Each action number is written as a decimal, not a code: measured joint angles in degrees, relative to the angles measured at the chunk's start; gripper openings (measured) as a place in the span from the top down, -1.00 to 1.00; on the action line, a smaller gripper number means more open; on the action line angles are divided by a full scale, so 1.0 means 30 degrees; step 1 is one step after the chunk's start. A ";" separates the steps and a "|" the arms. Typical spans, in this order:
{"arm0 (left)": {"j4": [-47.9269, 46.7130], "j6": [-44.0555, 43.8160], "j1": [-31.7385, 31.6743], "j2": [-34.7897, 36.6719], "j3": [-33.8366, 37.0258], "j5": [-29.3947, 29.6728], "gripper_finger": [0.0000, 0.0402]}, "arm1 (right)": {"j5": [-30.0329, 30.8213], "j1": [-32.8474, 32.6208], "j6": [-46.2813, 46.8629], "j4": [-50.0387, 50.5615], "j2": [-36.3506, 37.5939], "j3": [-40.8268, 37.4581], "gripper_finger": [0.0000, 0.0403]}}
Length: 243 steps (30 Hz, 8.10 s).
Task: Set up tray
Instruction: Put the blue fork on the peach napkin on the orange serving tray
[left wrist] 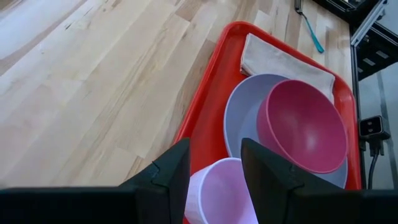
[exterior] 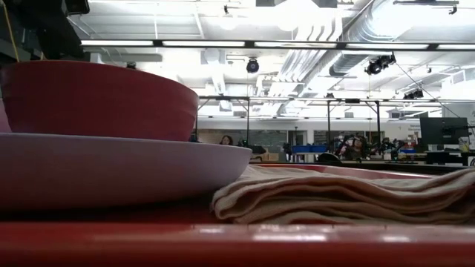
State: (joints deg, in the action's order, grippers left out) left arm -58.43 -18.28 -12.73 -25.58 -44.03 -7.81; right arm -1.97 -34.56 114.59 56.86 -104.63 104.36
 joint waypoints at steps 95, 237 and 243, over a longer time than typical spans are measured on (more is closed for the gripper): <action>-0.0007 -0.0015 -0.0007 -0.0001 0.0000 -0.0109 0.13 | -0.0590 -0.1003 0.4634 1.1052 -0.2591 0.2120 0.09; -0.0007 -0.0012 -0.0007 -0.0002 0.0000 -0.0066 0.13 | -0.6592 0.1731 0.5696 -0.7432 0.2769 -1.9515 1.00; -0.0007 -0.0014 -0.0007 -0.0007 0.0000 0.0022 0.13 | -0.4363 0.1354 0.5442 -0.5995 0.4356 -1.9562 1.00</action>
State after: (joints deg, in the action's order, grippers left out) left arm -58.46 -18.33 -12.75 -25.61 -44.03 -7.75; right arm -15.05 -30.50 130.91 38.88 -91.56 45.67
